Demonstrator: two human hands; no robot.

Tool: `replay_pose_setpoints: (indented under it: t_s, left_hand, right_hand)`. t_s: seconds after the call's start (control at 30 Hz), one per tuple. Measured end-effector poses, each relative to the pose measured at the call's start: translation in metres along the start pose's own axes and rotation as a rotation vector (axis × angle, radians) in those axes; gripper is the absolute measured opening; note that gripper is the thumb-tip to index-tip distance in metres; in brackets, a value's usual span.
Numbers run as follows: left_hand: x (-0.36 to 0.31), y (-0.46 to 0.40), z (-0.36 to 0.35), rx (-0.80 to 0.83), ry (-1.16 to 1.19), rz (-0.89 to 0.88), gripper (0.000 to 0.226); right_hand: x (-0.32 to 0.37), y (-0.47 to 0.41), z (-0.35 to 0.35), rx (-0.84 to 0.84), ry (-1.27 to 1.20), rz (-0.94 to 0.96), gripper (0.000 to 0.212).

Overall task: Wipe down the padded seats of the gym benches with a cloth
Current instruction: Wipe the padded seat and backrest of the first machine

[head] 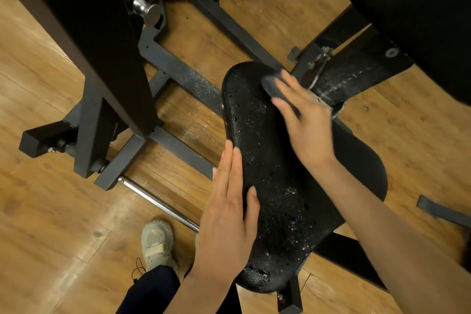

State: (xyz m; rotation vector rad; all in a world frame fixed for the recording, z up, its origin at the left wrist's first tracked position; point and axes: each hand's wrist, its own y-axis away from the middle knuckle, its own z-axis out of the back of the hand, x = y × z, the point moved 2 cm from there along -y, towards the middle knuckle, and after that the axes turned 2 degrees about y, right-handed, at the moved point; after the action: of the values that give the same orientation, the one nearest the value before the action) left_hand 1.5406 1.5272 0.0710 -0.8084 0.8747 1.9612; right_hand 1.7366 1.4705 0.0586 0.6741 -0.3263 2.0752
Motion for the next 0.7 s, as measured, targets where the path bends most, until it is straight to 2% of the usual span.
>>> replay_pose_setpoints:
  t_s: [0.07,0.13,0.3,0.37,0.47,0.53,0.7]
  left_hand:
    - [0.001,-0.001,0.000,-0.005,0.015,-0.006,0.064]
    - [0.001,-0.002,-0.001,-0.008,0.002,-0.021,0.064]
    - [0.001,-0.002,-0.001,0.011,0.000,0.024,0.063]
    - [0.001,0.000,-0.001,0.018,0.000,0.023,0.063]
    - [0.002,-0.001,-0.002,0.017,0.010,0.027,0.064]
    - [0.003,-0.002,-0.002,-0.005,-0.010,0.007,0.064]
    - [0.004,-0.003,-0.004,-0.004,-0.023,-0.003,0.061]
  right_hand:
    - [-0.007,0.023,0.009,-0.066,0.009,-0.093,0.038]
    - [0.008,0.005,-0.006,-0.132,-0.001,-0.118,0.036]
    - [0.054,-0.063,-0.054,0.025,0.025,0.076,0.033]
    - [0.043,-0.037,-0.041,0.052,0.007,0.136,0.036]
    - [0.015,0.038,-0.003,0.012,-0.024,0.058,0.039]
    - [0.011,0.053,0.006,-0.001,-0.010,0.033,0.039]
    - [0.055,-0.042,-0.045,0.049,0.013,0.143,0.033]
